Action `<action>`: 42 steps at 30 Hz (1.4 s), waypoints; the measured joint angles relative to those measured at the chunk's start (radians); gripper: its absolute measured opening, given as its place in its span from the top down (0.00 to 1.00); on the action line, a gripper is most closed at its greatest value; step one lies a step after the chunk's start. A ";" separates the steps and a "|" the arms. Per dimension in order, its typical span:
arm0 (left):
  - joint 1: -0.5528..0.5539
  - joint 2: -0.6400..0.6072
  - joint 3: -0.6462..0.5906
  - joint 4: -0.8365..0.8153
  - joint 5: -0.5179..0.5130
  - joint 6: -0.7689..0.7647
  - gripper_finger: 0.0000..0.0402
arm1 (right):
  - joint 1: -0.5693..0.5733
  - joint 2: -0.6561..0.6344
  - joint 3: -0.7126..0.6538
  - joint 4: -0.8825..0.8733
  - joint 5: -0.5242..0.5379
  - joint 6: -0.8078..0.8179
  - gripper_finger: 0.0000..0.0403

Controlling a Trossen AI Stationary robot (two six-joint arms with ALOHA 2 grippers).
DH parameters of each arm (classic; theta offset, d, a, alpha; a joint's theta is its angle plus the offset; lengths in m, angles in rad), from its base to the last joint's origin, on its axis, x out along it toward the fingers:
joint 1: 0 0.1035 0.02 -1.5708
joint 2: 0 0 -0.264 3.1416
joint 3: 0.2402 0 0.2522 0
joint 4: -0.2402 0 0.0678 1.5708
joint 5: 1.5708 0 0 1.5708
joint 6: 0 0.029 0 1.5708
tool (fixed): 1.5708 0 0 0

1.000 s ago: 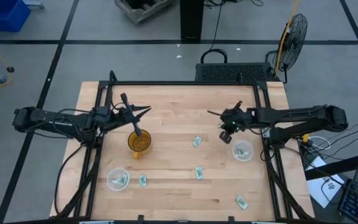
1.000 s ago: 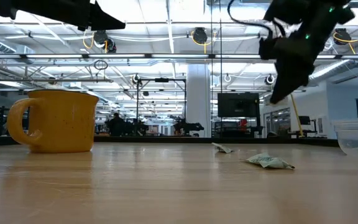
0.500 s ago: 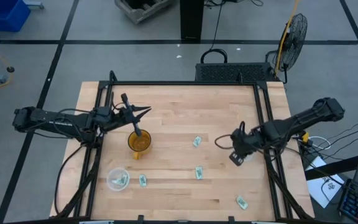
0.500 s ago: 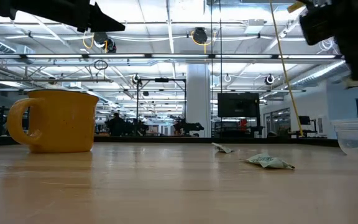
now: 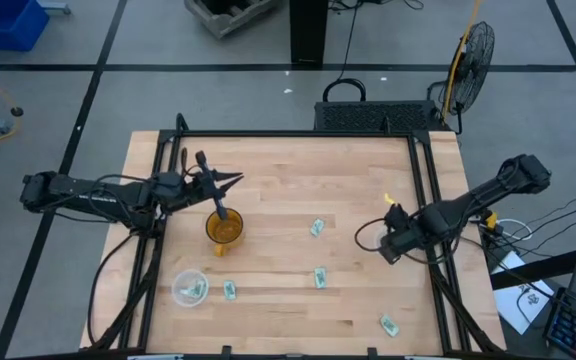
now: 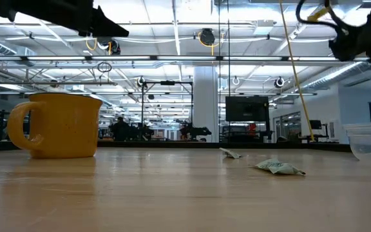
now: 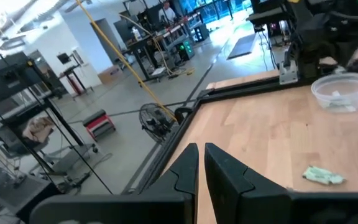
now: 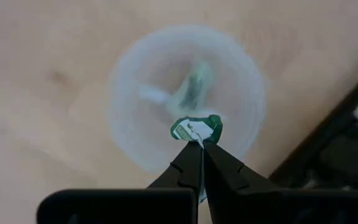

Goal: Pick and place Stevia / Truvia into bins
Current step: Put the truvia packet into the right transparent container, then put the stevia packet into the right transparent container

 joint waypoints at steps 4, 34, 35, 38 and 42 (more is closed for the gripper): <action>0.000 0.000 0.000 -0.010 0.000 0.000 0.91 | -0.021 0.000 -0.078 0.105 0.005 -0.012 0.99; 0.024 0.043 0.000 -0.032 0.200 -0.154 0.91 | -0.075 -0.207 -0.086 0.301 0.152 -0.121 0.81; 0.027 0.054 0.000 -0.036 0.201 -0.155 0.91 | -0.075 -0.220 -0.086 0.331 0.205 -0.148 0.82; 0.041 0.088 0.000 -0.034 0.200 -0.148 0.91 | -0.075 -0.237 -0.100 0.476 0.398 -0.304 0.81; 0.049 0.128 0.000 -0.034 0.200 -0.109 0.91 | -0.110 -0.205 -0.179 0.793 0.478 -0.629 0.78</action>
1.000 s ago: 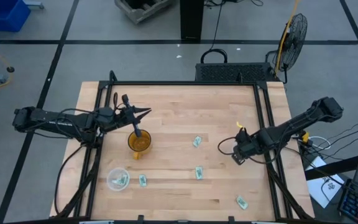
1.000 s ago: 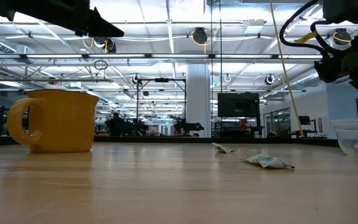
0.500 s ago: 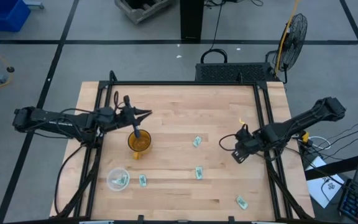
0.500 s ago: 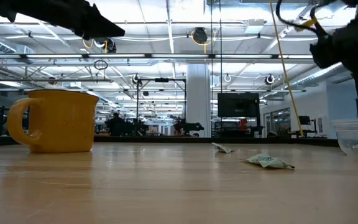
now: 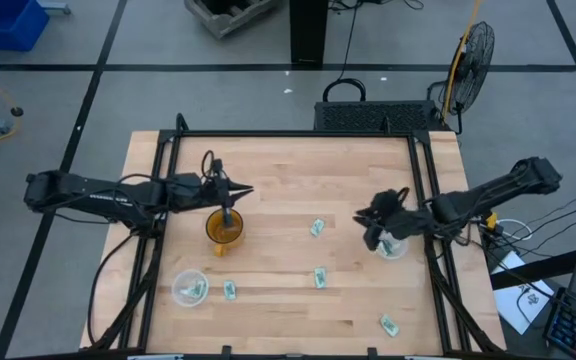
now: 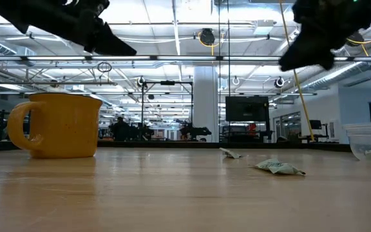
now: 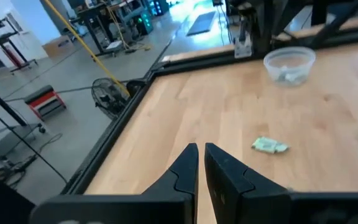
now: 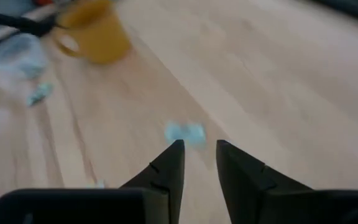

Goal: Pick and place Stevia / Truvia into bins
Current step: Put the stevia packet into the right transparent container

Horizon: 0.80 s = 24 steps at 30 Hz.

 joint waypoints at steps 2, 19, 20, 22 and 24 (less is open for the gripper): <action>0.000 0.013 0.000 0.000 0.000 0.025 0.91 | -0.030 0.043 -0.065 0.244 -0.017 -0.144 0.75; 0.000 0.015 0.000 0.057 -0.099 0.066 0.66 | -0.315 0.659 -0.126 0.902 -0.401 -0.554 0.51; 0.000 0.015 0.000 0.057 -0.104 0.067 0.65 | -0.321 0.684 -0.112 0.902 -0.419 -0.555 0.50; 0.000 0.015 0.000 0.057 -0.106 0.068 0.65 | -0.328 0.723 -0.089 0.903 -0.421 -0.556 0.50; 0.000 0.015 0.000 0.057 -0.106 0.068 0.65 | -0.334 0.753 -0.076 0.904 -0.421 -0.558 0.50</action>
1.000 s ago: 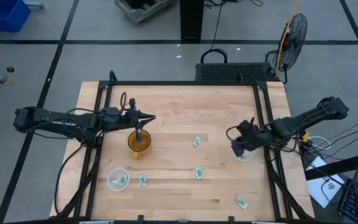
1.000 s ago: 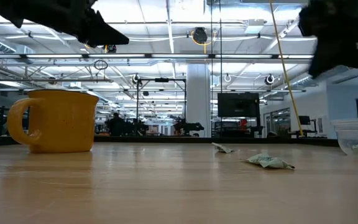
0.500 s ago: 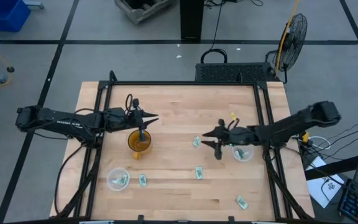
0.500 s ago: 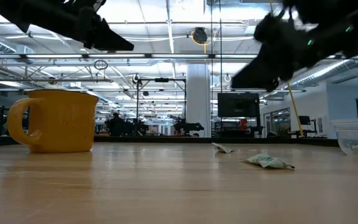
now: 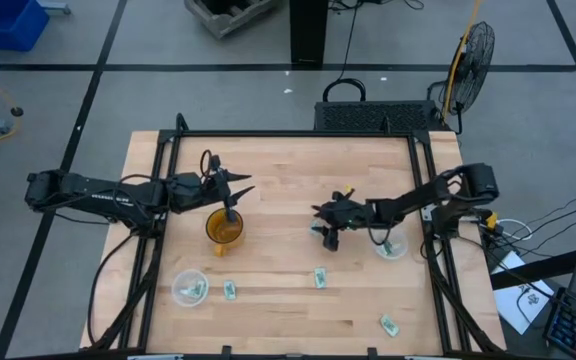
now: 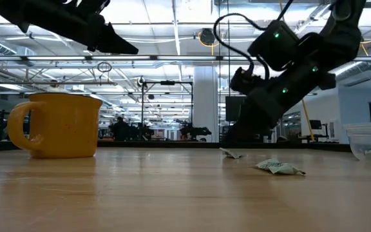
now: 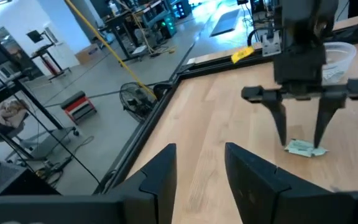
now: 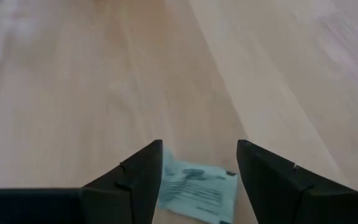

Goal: Pick and place Stevia / Truvia into bins
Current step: Put the stevia packet into the right transparent container

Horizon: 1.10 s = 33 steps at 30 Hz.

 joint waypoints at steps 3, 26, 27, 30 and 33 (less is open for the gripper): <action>0.000 0.000 0.000 0.000 0.000 0.000 0.64 | -0.001 0.026 0.008 -0.001 0.000 0.000 0.51; 0.000 0.000 0.000 -0.031 0.000 -0.007 0.64 | 0.049 0.094 0.012 0.021 0.056 0.006 0.79; 0.000 0.000 0.000 -0.032 0.000 -0.007 0.64 | 0.049 0.091 0.012 0.023 0.055 0.007 0.82; 0.000 0.000 0.000 -0.041 0.000 -0.007 0.64 | 0.049 0.053 0.008 -0.009 0.055 0.037 0.92; 0.000 0.000 0.000 -0.045 0.000 -0.014 0.64 | 0.049 -0.044 0.008 -0.096 0.054 0.083 0.98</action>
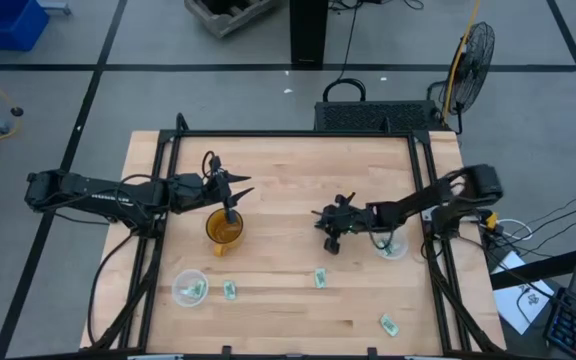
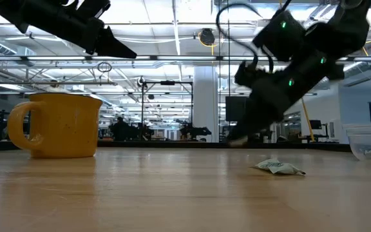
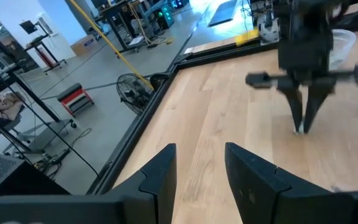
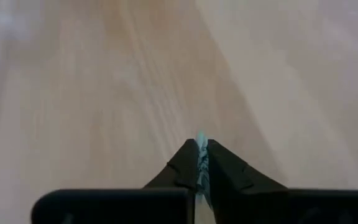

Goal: Pick and place Stevia / Truvia into bins
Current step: Put the stevia packet into the right transparent container

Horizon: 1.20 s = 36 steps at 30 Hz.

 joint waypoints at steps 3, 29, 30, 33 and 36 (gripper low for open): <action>0.000 0.000 0.000 0.000 0.000 -0.002 0.64 | 0.009 -0.142 0.001 -0.150 0.004 0.056 0.96; 0.000 0.000 0.000 0.000 0.000 -0.081 0.64 | 0.259 -0.990 -0.033 -1.343 -0.143 0.929 0.96; 0.000 0.000 0.000 0.000 0.000 -0.080 0.64 | 0.259 -0.986 -0.046 -1.340 -0.156 0.937 0.96; 0.000 0.000 0.000 0.000 0.000 -0.078 0.64 | 0.260 -0.976 -0.085 -1.315 -0.159 0.966 0.95; 0.000 0.000 0.000 0.000 0.000 -0.079 0.64 | 0.260 -0.969 -0.117 -1.280 -0.159 0.975 0.92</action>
